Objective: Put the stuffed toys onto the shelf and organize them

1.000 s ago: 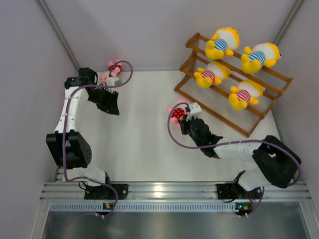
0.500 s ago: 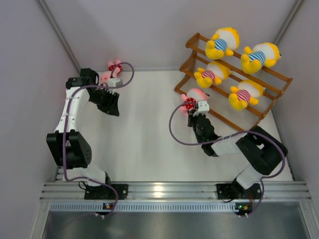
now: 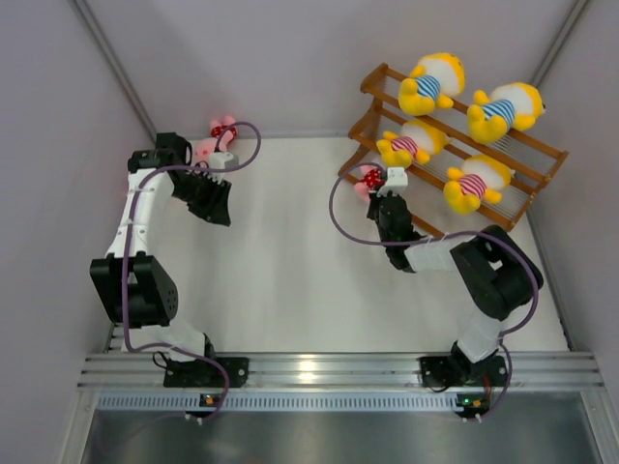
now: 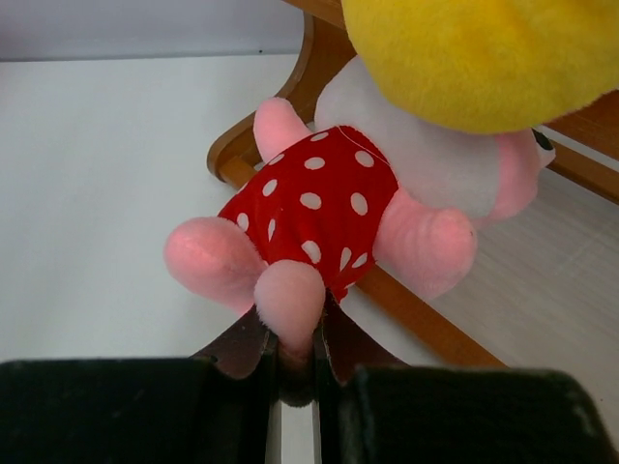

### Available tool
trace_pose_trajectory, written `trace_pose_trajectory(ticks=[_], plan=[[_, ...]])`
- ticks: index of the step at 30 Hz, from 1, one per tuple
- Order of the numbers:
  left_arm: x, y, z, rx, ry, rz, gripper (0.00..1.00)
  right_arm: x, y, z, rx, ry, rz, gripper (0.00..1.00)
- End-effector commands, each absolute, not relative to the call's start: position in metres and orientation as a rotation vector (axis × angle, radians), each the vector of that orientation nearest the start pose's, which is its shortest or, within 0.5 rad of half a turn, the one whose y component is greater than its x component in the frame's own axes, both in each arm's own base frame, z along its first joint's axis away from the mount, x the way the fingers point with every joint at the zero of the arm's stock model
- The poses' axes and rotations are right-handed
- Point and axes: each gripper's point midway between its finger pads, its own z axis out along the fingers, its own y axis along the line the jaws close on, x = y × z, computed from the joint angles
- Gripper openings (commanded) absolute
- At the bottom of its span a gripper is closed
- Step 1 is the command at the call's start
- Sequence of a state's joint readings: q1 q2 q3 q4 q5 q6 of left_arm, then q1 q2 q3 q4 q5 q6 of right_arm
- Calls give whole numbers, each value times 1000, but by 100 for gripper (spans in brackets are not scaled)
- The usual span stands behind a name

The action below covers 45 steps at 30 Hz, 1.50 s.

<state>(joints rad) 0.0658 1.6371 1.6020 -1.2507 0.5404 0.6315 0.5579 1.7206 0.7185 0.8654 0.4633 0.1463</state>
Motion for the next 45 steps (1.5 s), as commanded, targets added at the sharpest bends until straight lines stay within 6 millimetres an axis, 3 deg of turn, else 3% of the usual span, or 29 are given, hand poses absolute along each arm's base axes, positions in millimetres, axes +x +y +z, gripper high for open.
trace_pose_trajectory(ticks=[1, 9, 11, 12, 15, 21, 24, 28, 34, 41, 44, 45], plan=[[320, -49, 204, 865, 2462, -537, 41, 450, 183, 129, 43, 1723, 119, 0], [320, -48, 205, 873, 2458, -525, 41, 459, 174, 115, 79, 1830, 55, 1], [320, -48, 206, 867, 2457, -528, 41, 458, 173, 111, 91, 1858, 42, 9], [320, -48, 207, 870, 2453, -527, 41, 457, 172, 109, 94, 1868, 41, 21], [320, -49, 206, 873, 2453, -528, 41, 453, 174, 104, 96, 1909, 47, 41], [320, -49, 207, 877, 2447, -524, 41, 440, 170, 105, 99, 1950, 52, 52], [320, -50, 207, 879, 2444, -532, 41, 433, 170, 112, 85, 1952, 57, 66], [320, -49, 208, 879, 2441, -532, 41, 423, 176, 117, 27, 1974, 64, 74], [318, -50, 207, 890, 2437, -534, 41, 407, 181, 137, -14, 1966, 87, 77], [318, -49, 204, 896, 2444, -532, 41, 374, 198, 151, -220, 2002, 39, 77], [318, -49, 203, 896, 2448, -535, 41, 362, 220, 147, -441, 2040, 45, 67], [319, -49, 203, 891, 2448, -535, 41, 360, 227, 143, -504, 2058, 52, 57]])
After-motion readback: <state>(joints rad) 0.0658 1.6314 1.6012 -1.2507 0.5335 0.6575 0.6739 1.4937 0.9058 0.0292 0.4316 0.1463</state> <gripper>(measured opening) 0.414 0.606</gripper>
